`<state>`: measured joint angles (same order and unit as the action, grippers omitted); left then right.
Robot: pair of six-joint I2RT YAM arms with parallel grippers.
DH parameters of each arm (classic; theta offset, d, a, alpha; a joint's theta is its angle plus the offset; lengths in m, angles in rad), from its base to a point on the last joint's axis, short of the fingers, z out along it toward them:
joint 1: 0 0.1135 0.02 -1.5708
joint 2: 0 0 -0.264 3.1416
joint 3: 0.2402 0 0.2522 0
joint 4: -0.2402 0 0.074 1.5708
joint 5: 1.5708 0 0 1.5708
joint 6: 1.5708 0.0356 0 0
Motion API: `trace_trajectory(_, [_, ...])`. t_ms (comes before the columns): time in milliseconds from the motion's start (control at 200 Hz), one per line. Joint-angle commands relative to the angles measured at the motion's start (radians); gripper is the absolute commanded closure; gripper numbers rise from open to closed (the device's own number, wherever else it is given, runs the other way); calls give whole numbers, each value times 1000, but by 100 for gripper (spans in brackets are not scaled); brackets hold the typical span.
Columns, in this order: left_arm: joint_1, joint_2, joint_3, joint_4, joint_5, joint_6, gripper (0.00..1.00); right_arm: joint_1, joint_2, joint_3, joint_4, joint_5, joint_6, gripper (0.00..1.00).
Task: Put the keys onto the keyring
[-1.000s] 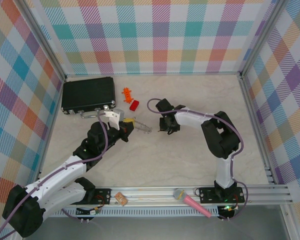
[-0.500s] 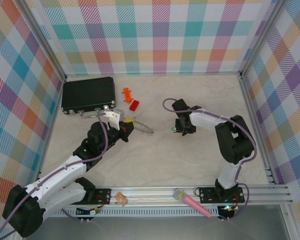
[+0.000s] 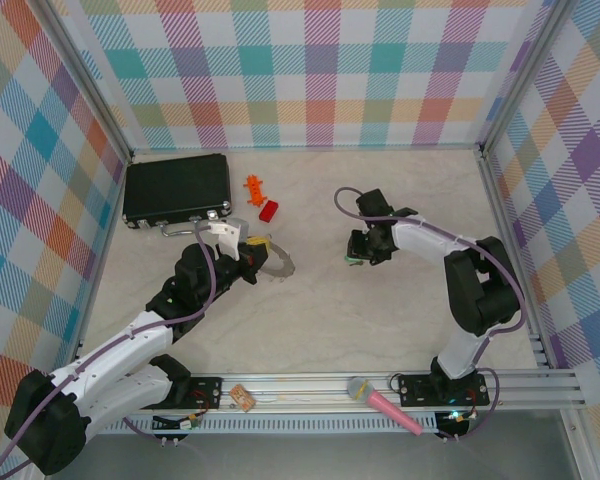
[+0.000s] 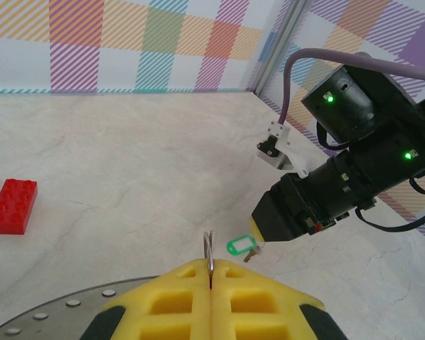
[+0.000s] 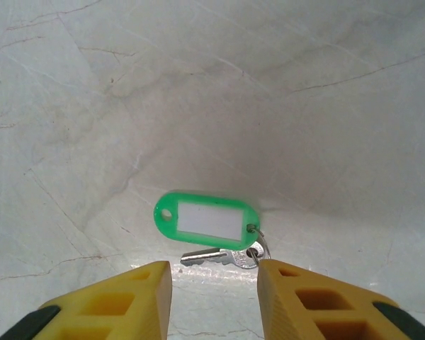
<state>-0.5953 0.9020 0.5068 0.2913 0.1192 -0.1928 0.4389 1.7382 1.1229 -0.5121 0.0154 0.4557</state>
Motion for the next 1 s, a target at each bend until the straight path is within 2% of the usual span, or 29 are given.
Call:
trace_trajectory(0, [-11, -10, -1, 55, 11, 4, 100, -15, 24, 8, -13, -55, -13, 66])
trace_trajectory(835, [-15, -10, 6, 46, 21, 4, 100, -104, 168, 179, -186, -159, -158, 74])
trace_trajectory(995, [-17, -9, 6, 46, 23, 5, 100, -104, 181, 188, -209, -178, -174, 82])
